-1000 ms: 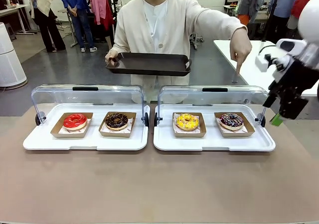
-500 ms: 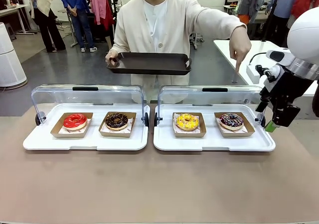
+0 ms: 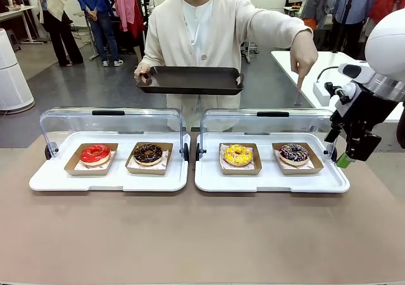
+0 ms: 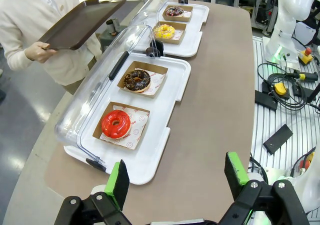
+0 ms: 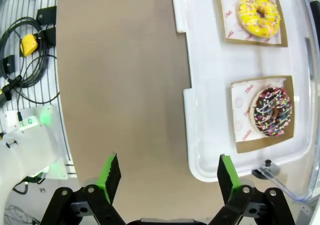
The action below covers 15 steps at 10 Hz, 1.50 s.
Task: Provide the desired donut to the person.
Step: Pick up and lift the Paper togo box containing the Donut pointed at by the person.
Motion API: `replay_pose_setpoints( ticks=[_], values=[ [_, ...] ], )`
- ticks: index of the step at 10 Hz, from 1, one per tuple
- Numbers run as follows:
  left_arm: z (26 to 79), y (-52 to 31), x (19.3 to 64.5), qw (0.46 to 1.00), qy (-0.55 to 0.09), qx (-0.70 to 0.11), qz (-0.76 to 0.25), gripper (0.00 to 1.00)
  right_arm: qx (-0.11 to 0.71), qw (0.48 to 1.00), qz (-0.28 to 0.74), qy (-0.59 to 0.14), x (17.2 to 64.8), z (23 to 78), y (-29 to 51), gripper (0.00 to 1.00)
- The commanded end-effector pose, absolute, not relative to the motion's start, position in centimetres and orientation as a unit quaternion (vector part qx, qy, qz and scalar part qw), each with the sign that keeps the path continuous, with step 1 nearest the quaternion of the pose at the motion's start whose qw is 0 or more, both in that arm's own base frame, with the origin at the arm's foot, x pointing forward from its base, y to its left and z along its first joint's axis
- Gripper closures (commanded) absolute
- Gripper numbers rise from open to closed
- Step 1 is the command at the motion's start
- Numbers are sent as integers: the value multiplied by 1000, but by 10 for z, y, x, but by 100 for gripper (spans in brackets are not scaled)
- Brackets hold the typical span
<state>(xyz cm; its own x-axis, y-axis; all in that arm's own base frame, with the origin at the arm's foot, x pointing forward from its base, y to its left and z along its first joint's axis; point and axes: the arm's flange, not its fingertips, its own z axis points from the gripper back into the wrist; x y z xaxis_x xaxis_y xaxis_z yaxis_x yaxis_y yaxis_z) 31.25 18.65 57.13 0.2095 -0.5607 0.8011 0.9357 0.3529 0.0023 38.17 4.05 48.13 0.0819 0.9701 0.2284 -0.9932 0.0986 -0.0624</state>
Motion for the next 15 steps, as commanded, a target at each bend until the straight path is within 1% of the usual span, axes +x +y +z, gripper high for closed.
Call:
replay_pose_setpoints(
  ticks=[1, 3, 4, 6, 9, 10, 12, 13, 15],
  values=[
    [571, 186, 313, 731, -375, -255, -510, 0, 22, 726, 681, -93, 391, 471, 55, 0],
    [571, 186, 313, 731, -375, -255, -510, 0, 10, 708, 701, -81, 415, 443, 79, 0],
    [571, 186, 313, 731, -375, -255, -510, 0, -3, 709, 701, -81, 425, 429, 87, 0],
    [571, 186, 313, 731, -375, -255, -510, 0, -4, 713, 695, -91, 446, 404, 90, 0],
    [571, 186, 313, 731, -375, -255, -510, 0, -5, 708, 700, -97, 480, 383, 90, 0],
    [571, 186, 313, 731, -375, -255, -510, 0, 8, 707, 701, -94, 488, 377, 92, 0],
    [571, 186, 313, 731, -375, -255, -510, 0, 19, 711, 698, -85, 491, 377, 96, 0],
    [571, 186, 313, 731, -375, -255, -510, 0, 9, 719, 690, -81, 487, 384, 99, 0],
    [571, 186, 313, 731, -375, -255, -510, 0, 6, 711, 697, -88, 488, 374, 96, 0]
  ],
)
